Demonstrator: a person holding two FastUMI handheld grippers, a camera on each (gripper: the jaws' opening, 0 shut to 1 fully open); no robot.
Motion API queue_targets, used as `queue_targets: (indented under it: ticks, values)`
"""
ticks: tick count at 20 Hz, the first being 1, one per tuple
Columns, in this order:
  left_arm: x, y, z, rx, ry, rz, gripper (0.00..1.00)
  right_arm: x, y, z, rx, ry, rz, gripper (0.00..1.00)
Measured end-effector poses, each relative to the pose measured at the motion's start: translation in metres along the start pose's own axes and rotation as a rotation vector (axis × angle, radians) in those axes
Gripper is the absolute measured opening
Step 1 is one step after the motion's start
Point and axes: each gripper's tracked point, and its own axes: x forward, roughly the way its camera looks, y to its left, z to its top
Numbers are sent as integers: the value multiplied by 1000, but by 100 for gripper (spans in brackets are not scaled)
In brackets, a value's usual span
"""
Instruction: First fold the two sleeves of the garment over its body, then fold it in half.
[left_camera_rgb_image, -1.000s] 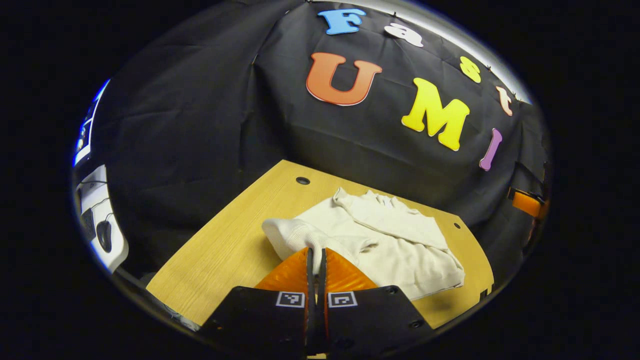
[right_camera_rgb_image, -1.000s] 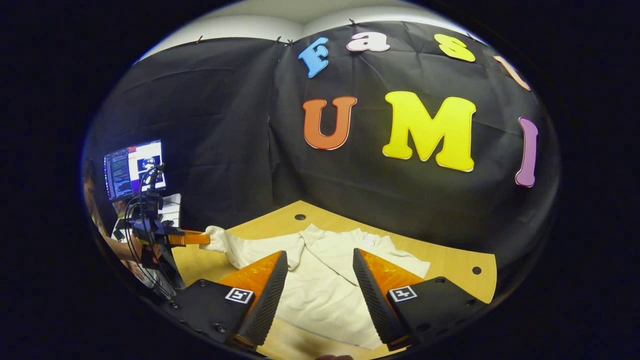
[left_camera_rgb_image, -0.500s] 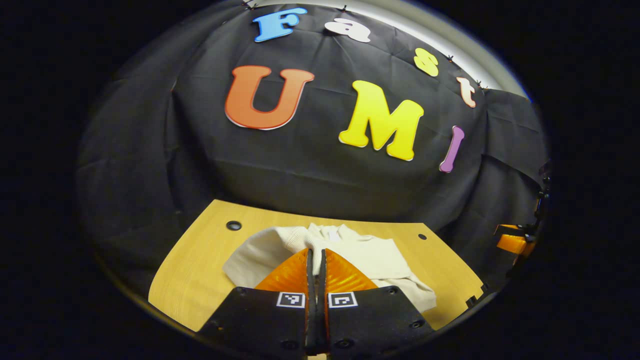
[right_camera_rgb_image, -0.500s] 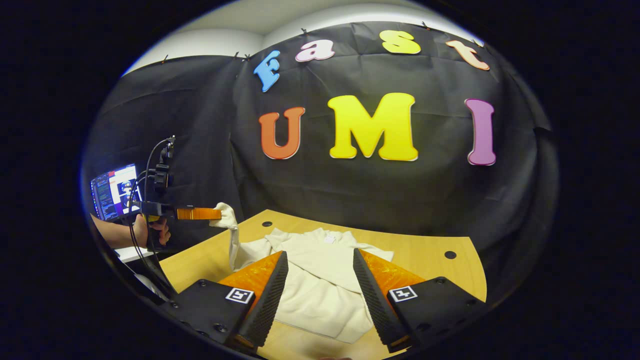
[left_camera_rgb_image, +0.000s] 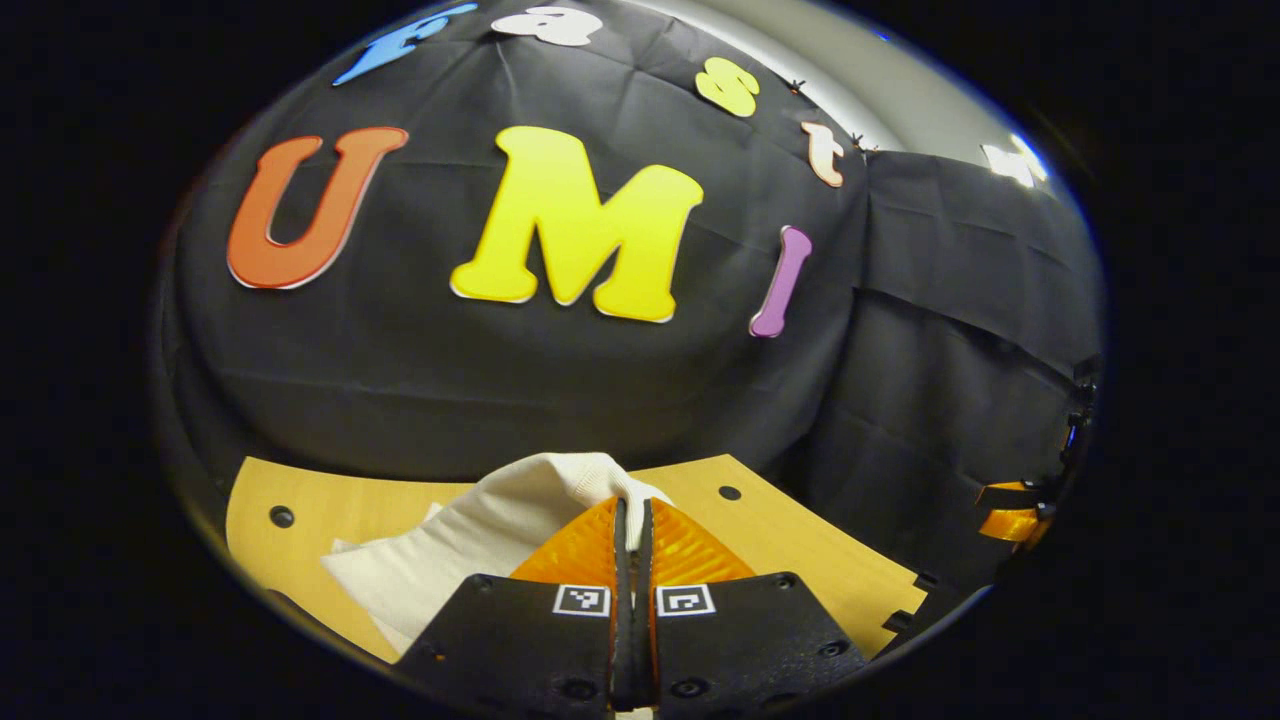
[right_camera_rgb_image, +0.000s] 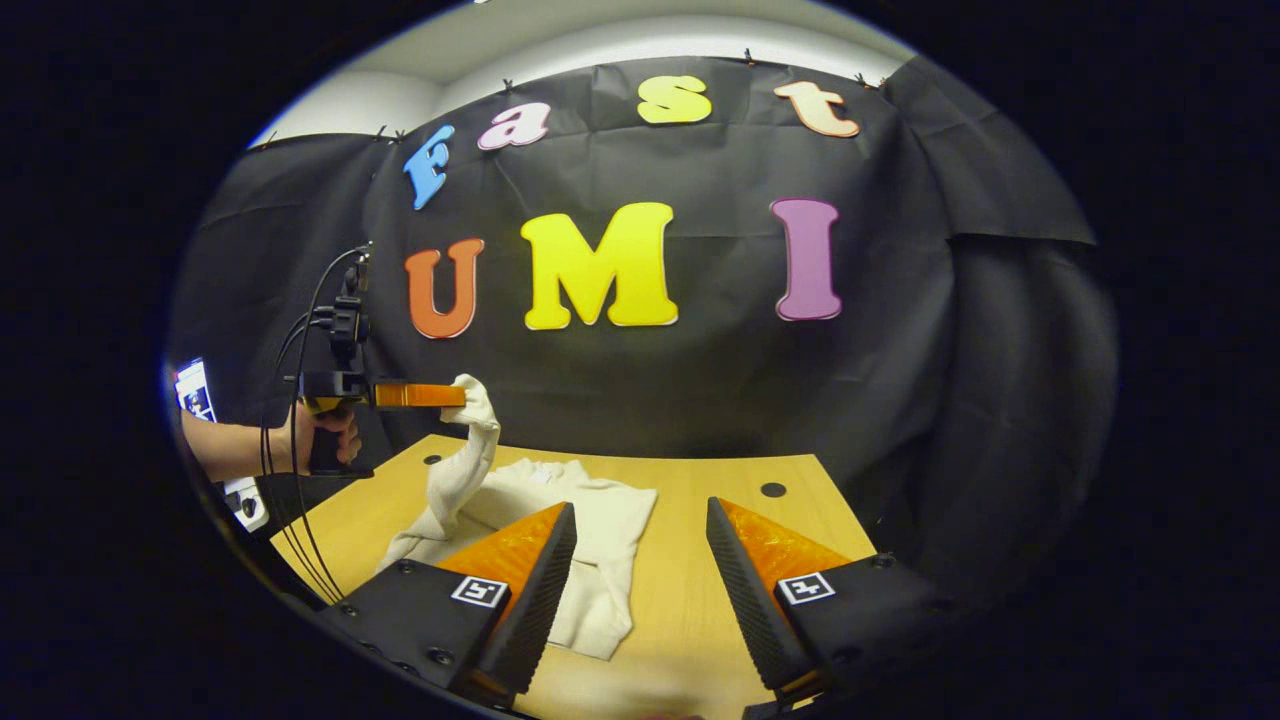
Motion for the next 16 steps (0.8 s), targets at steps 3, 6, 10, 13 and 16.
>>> queue_targets:
  ticks: [3, 6, 10, 13, 16]
  values:
    - [56, -18, -32, 11, 75, -33, 3, -20, -30, -11, 6, 31, -83, 82]
    - [103, -20, -80, -24, 156, -40, 2, -33, -52, -21, 6, 71, -140, 82]
    - [152, -2, -143, -74, 262, 31, 3, -42, -61, -37, 1, 134, -171, 82]
    - [164, 1, -169, -109, 291, 61, 6, -40, -60, -42, -19, 168, -167, 82]
    - [166, 5, -169, -110, 263, 90, 26, -37, -57, -40, -31, 175, -149, 83]
